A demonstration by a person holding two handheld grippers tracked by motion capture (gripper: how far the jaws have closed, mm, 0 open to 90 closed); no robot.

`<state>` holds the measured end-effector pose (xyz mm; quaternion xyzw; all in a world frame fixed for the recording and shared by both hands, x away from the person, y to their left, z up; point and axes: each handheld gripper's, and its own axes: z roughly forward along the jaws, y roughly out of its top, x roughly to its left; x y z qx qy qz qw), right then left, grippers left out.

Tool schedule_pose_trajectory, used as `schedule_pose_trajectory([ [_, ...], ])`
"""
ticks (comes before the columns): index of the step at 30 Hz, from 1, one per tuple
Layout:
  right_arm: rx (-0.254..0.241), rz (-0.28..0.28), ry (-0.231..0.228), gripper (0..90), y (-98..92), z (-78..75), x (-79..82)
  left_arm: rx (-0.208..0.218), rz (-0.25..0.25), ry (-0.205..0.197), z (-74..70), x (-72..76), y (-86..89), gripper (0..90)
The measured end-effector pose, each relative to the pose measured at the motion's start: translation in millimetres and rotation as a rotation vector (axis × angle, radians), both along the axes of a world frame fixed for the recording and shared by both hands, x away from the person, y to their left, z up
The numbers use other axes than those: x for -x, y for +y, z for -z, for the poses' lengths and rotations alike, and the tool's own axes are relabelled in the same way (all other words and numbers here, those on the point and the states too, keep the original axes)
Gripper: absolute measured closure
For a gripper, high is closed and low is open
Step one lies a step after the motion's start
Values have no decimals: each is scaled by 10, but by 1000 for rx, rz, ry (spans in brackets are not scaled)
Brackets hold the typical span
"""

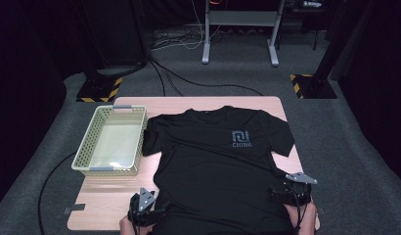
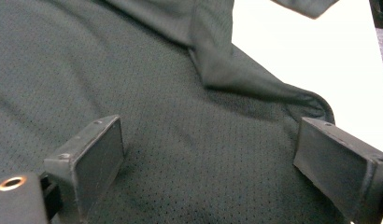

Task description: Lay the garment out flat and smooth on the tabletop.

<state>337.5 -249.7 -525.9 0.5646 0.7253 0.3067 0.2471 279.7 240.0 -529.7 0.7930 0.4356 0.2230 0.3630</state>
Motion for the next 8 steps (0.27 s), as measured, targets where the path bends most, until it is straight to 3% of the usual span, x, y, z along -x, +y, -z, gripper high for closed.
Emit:
schedule_pose_trajectory([
  [4, -5, 12, 0, 74, -30, 3, 173, 0, 9, 6, -3, 121, 68, 308],
  [6, -9, 12, 6, 71, -49, 0, 234, 32, 22, 29, -1, 147, 95, 306],
  [8, -6, 11, -4, 64, -63, -21, 265, 71, 5, 20, -5, 156, 138, 271],
])
